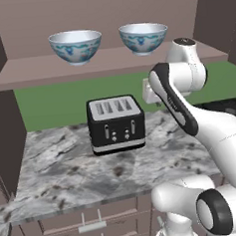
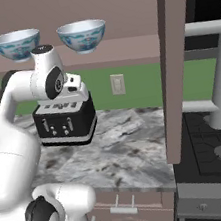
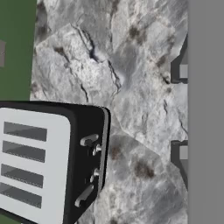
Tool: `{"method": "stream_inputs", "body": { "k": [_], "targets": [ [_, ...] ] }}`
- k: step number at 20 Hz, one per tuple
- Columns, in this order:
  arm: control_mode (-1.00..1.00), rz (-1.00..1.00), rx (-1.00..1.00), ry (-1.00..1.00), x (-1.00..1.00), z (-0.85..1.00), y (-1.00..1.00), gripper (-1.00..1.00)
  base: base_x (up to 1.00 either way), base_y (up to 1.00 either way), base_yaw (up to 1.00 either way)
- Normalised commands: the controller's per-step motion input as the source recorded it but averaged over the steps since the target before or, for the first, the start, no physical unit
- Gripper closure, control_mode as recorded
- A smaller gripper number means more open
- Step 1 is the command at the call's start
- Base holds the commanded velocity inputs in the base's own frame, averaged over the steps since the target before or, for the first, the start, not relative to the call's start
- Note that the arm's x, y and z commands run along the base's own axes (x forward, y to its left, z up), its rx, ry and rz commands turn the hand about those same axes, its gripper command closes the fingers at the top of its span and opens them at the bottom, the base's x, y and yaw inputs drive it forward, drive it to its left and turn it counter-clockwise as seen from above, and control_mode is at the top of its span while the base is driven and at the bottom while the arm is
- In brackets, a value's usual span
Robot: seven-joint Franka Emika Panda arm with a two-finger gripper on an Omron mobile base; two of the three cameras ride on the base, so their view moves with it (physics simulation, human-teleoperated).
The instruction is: Pick up the bowls from the cabinet and place each bowl in front of a stool on the dining counter.
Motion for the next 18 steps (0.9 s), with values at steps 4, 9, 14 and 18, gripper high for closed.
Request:
{"method": "stream_inputs", "body": {
  "k": [4, 9, 14, 18],
  "targets": [
    [-1.00, -0.02, 0.00, -0.02, -0.25, 0.02, -0.05, -1.00, 0.00, 0.00, 0.00],
    [-1.00, -0.16, 0.00, -0.21, -0.90, 0.35, 0.00, -1.00, 0.00, 0.00, 0.00],
    [-1.00, -0.21, 0.05, -0.28, -1.00, 0.59, 0.00, -1.00, 0.00, 0.00, 0.00],
    [-1.00, -0.36, 0.22, -0.31, -0.82, 0.56, -0.12, -1.00, 0.00, 0.00, 0.00]
  ]
}}
